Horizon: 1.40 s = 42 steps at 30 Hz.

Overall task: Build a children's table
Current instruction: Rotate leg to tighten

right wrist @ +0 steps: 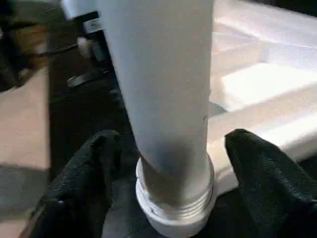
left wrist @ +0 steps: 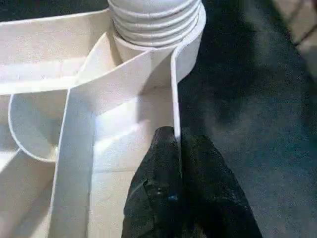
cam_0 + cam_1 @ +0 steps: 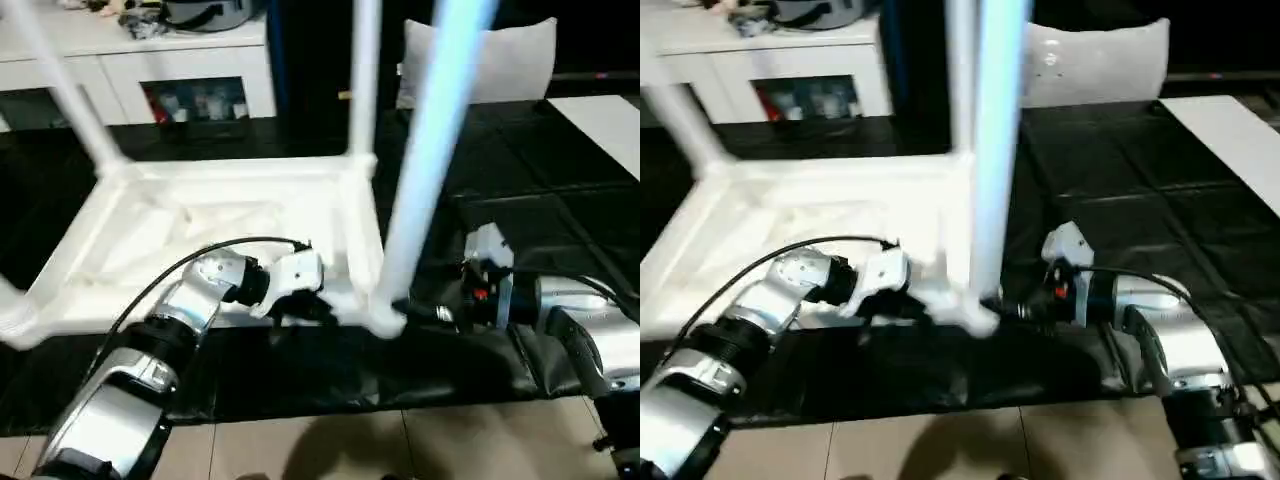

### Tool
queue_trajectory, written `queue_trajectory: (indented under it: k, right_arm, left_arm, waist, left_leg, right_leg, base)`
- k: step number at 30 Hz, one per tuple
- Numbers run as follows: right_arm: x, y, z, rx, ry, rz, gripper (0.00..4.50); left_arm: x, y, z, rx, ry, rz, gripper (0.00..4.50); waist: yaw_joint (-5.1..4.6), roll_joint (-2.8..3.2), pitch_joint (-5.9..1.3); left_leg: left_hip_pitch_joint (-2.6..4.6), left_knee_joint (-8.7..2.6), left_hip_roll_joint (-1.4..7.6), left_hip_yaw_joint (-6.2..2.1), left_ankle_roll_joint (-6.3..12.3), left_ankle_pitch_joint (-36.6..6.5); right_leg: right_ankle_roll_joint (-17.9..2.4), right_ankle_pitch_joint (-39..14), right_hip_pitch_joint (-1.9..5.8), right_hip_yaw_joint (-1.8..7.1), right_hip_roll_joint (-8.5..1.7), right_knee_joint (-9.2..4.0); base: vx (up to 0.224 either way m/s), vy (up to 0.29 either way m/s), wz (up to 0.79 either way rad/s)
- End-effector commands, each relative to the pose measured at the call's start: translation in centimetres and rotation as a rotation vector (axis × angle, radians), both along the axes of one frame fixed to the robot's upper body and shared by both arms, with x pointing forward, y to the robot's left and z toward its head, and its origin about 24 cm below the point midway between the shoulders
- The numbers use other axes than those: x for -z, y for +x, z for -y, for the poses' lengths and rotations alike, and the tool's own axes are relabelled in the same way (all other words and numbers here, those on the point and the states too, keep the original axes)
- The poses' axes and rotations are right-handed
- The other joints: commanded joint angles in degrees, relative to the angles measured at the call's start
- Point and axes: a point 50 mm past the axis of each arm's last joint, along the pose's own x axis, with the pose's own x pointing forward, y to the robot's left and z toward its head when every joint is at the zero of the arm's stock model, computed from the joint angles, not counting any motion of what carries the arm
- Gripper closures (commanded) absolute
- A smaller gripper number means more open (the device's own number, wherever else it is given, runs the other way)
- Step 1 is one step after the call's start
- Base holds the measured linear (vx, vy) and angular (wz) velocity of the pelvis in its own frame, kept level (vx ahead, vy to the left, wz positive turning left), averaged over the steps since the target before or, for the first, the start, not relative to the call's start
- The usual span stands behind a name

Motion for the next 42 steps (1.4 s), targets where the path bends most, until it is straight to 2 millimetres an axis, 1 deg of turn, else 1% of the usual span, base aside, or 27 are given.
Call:
queue_trajectory:
  k: [1,3,7,9,10,11,12,20,21,22,23,25,26,27,28,30,31,32,33,34,35,36,38,39,40,41,42]
  right_arm:
    - [-0.5,0.1,-0.3,-0.042,0.001,0.01,1.2]
    - [-0.1,0.0,-0.8,-0.106,-0.031,-0.012,1.44]
    - [0.1,0.0,-1.3,-0.144,-0.027,-0.042,1.88]
    - [0.1,0.0,-1.4,-0.16,-0.022,-0.057,1.97]
    - [0.1,0.0,-1.4,-0.167,-0.018,-0.067,2.16]
    - [0.1,0.0,-1.5,-0.171,-0.015,-0.073,2.16]
    - [0.1,0.0,-1.5,-0.183,-0.008,-0.088,2.35]
    - [0.3,-0.4,-1.6,-0.193,0.014,-0.129,2.52]
    - [0.4,-0.5,-2.1,-0.139,0.052,-0.141,2.53]
    - [0.5,-0.5,-2.4,-0.115,0.062,-0.145,2.53]
    - [0.7,-0.4,-2.8,-0.075,0.066,-0.141,2.53]
    - [1.1,0.1,-3.7,0.036,0.076,-0.132,2.53]
    - [1.1,0.2,-3.8,0.046,0.077,-0.132,2.53]
    - [1.4,1.2,-4.9,0.194,0.1,-0.135,2.53]
    - [1.4,1.2,-4.9,0.194,0.1,-0.135,2.53]
    - [1.7,2.6,-6.3,0.358,0.111,-0.16,2.53]
    - [1.7,2.6,-6.3,0.358,0.111,-0.16,2.53]
    - [1.8,3.1,-6.8,0.409,0.101,-0.167,2.53]
    - [2.0,3.5,-7.3,0.463,0.093,-0.18,2.53]
    - [2.0,3.5,-7.3,0.463,0.093,-0.18,2.53]
    - [2.3,4.1,-7.8,0.551,0.08,-0.199,2.53]
    - [2.4,4.6,-8.1,0.612,0.078,-0.202,2.53]
    - [2.4,4.9,-8.2,0.66,0.082,-0.199,2.53]
    - [2.2,5.6,-8.3,0.726,0.081,-0.144,2.18]
    - [2.0,5.7,-8.3,0.735,0.091,-0.119,1.83]
    - [1.9,5.8,-8.3,0.738,0.099,-0.101,1.83]
    - [1.7,5.7,-8.3,0.739,0.111,-0.1,1.83]
  left_arm:
    - [-0.4,-0.1,0.4,0.074,0.036,0.022,4.5]
    - [-0.6,-0.1,0.7,0.104,0.039,0.028,4.5]
    - [-0.6,-0.1,1.0,0.119,0.034,0.029,4.5]
    - [-0.6,-0.1,1.0,0.124,0.031,0.029,4.5]
    - [-0.6,-0.1,1.0,0.127,0.031,0.027,4.5]
    - [-0.6,0.0,1.0,0.129,0.031,0.026,4.5]
    - [-0.6,0.0,0.9,0.135,0.032,0.023,4.5]
    - [-0.5,0.1,0.5,0.091,0.009,-0.008,4.5]
    - [-0.6,0.5,0.6,0.017,-0.021,-0.012,4.5]
    - [-0.7,0.6,0.7,-0.011,-0.032,-0.011,4.5]
    - [-0.7,0.9,0.8,-0.058,-0.047,-0.015,4.5]
    - [-0.8,1.2,1.4,-0.135,-0.084,-0.02,4.5]
    - [-0.8,1.3,1.4,-0.142,-0.087,-0.021,4.5]
    - [-1.1,1.6,2.5,-0.231,-0.128,-0.032,4.5]
    - [-1.1,1.6,2.5,-0.231,-0.128,-0.032,4.5]
    - [-1.5,2.2,4.3,-0.349,-0.18,-0.032,4.5]
    - [-1.5,2.2,4.3,-0.349,-0.18,-0.032,4.5]
    - [-1.6,2.4,5.0,-0.39,-0.195,-0.027,4.5]
    - [-1.7,2.6,5.7,-0.434,-0.208,-0.02,4.5]
    - [-1.7,2.6,5.7,-0.434,-0.208,-0.02,4.5]
    - [-1.8,2.9,6.6,-0.49,-0.221,-0.004,4.5]
    - [-1.8,3.0,7.2,-0.524,-0.226,0.007,4.5]
    - [-2.0,3.1,7.7,-0.552,-0.239,0.02,4.5]
    - [-2.5,3.3,8.6,-0.588,-0.265,0.044,4.5]
    - [-2.7,3.3,8.9,-0.589,-0.277,0.051,4.5]
    - [-2.8,3.3,9.0,-0.587,-0.283,0.055,4.5]
    - [-2.8,3.3,9.1,-0.59,-0.282,0.053,4.5]
  waist:
    - [-0.06,-1.32,-4.06]
    - [0.26,-1.57,-4.14]
    - [0.49,-1.5,-4.17]
    - [0.62,-1.5,-4.19]
    - [0.68,-1.46,-4.22]
    - [0.67,-1.47,-4.22]
    - [0.68,-1.51,-4.21]
    - [0.95,-1.43,-4.21]
    - [0.95,-1.03,-4.13]
    - [0.88,-1.29,-4.11]
    - [0.9,-0.95,-4.14]
    - [0.42,-1.08,-3.89]
    - [0.01,-0.81,-3.85]
    - [-0.46,-0.4,-3.67]
    - [-0.83,-0.48,-3.63]
    - [-2.43,-0.6,-3.5]
    - [-2.81,-0.45,-3.58]
    - [-3.72,-0.55,-3.51]
    - [-4.53,-0.5,-3.53]
    - [-4.89,-0.37,-3.66]
    - [-5.38,-0.57,-3.88]
    - [-5.92,-0.46,-3.98]
    - [-6.37,-0.5,-3.95]
    - [-6.27,-0.5,-4.14]
    - [-6.43,-0.4,-4.22]
    - [-6.29,-0.5,-4.35]
    - [-6.2,-0.83,-4.47]
  left_leg:
    - [-0.19,-3.69,1.95,-0.17,6.92,-4.04]
    - [-0.21,-3.64,1.8,-0.12,6.69,-3.75]
    - [-0.24,-3.61,1.86,-0.11,6.67,-3.22]
    - [-0.25,-3.59,1.89,-0.1,6.63,-3.03]
    - [-0.32,-3.61,1.87,-0.15,6.56,-2.86]
    - [-0.29,-3.59,1.83,-0.13,6.61,-2.81]
    - [-0.32,-3.59,1.83,-0.13,6.6,-2.9]
    - [-0.25,-3.61,1.84,-0.12,6.17,-3.12]
    - [-0.22,-3.63,1.85,-0.09,5.96,-3.07]
    - [-0.26,-3.7,1.8,-0.12,5.66,-3.09]
    - [-0.24,-3.67,1.7,-0.16,5.36,-3.26]
    - [-0.13,-3.74,1.34,-0.04,4.27,-4.66]
    - [-0.09,-3.73,1.15,-0.04,3.65,-5.56]
    - [-0.08,-3.74,0.93,-0.1,2.98,-6.31]
    - [-0.05,-3.71,0.88,-0.08,2.7,-6.87]
    - [-0.27,-3.53,0.36,-0.29,2.16,-8.57]
    - [-0.02,-3.47,0.33,-0.29,2.13,-9.03]
    - [0.02,-3.38,0.25,-0.34,2.66,-9.87]
    - [-0.04,-3.43,0.38,-0.47,3.12,-10.52]
    - [-0.21,-3.42,0.43,-0.53,3.3,-10.31]
    - [-0.48,-3.45,0.47,-0.62,3.53,-9.35]
    - [-0.39,-3.44,0.43,-0.65,3.67,-8.68]
    - [-0.53,-3.41,0.3,-0.53,4.5,-8.1]
    - [-0.58,-3.42,0.38,-0.56,5.21,-7.17]
    - [-0.73,-3.4,0.56,-0.56,5.44,-6.29]
    - [-0.7,-3.37,0.52,-0.56,5.68,-5.76]
    - [-0.95,-3.41,0.56,-0.56,6.67,-4.46]
  right_leg:
    - [-3.77,-21.46,3.87,3.52,-4.0,-3.7]
    - [-3.64,-21.61,3.9,3.42,-3.95,-3.67]
    - [-3.52,-21.32,3.88,3.5,-3.97,-3.59]
    - [-3.51,-21.08,3.84,3.52,-3.94,-3.58]
    - [-3.47,-20.94,3.93,3.5,-3.96,-3.49]
    - [-3.44,-20.94,3.89,3.47,-3.89,-3.56]
    - [-3.43,-20.96,3.92,3.45,-3.91,-3.54]
    - [-2.92,-21.7,3.9,3.41,-3.88,-3.65]
    - [-2.93,-21.72,3.89,3.45,-3.85,-3.76]
    - [-2.68,-21.95,3.94,3.39,-3.79,-3.83]
    - [-2.66,-22.26,3.96,3.3,-3.85,-3.83]
    - [-1.87,-24.75,3.85,3.0,-3.71,-4.47]
    - [-1.14,-26.4,3.81,2.79,-3.62,-4.82]
    - [-0.52,-27.74,3.79,2.51,-3.45,-5.03]
    - [-0.22,-28.41,3.71,2.34,-3.4,-5.33]
    - [1.52,-30.62,3.98,1.45,-3.17,-5.98]
    - [1.73,-30.93,3.91,1.33,-3.1,-6.14]
    - [2.16,-31.29,3.89,1.05,-2.98,-6.57]
    - [2.06,-31.0,4.09,0.75,-3.04,-6.77]
    - [1.93,-30.33,4.34,0.75,-3.09,-6.65]
    - [1.63,-28.55,4.4,0.9,-3.1,-6.52]
    - [0.41,-27.29,4.18,1.13,-3.26,-6.32]
    - [-0.6,-26.55,4.19,1.32,-3.29,-6.24]
    - [-1.05,-25.09,4.36,1.59,-3.38,-5.88]
    - [-1.75,-23.81,4.24,1.77,-3.5,-5.59]
    - [-2.03,-23.02,4.33,1.83,-3.49,-5.46]
    - [-2.73,-20.77,4.55,2.13,-3.47,-5.0]
  base:
    - [0.0,0.0,0.0]
    - [0.0,0.0,0.0]
    - [0.0,0.0,0.0]
    - [0.0,0.0,0.0]
    - [0.0,0.0,0.0]
    - [0.0,0.0,0.0]
    - [0.0,0.0,0.0]
    - [0.0,0.0,0.0]
    - [0.0,0.0,0.0]
    - [0.0,0.0,0.0]
    - [0.0,0.0,0.0]
    - [0.0,0.0,0.0]
    - [0.0,0.0,0.0]
    - [0.0,0.0,0.0]
    - [0.0,0.0,0.0]
    - [0.0,0.0,0.0]
    - [0.0,0.0,0.0]
    - [0.0,0.0,0.0]
    - [0.0,0.0,0.0]
    - [0.0,0.0,0.0]
    - [0.0,0.0,0.0]
    - [0.0,0.0,0.0]
    - [0.0,0.0,0.0]
    - [0.0,0.0,0.0]
    - [0.0,0.0,0.0]
    - [0.0,0.0,0.0]
    - [0.0,0.0,0.0]
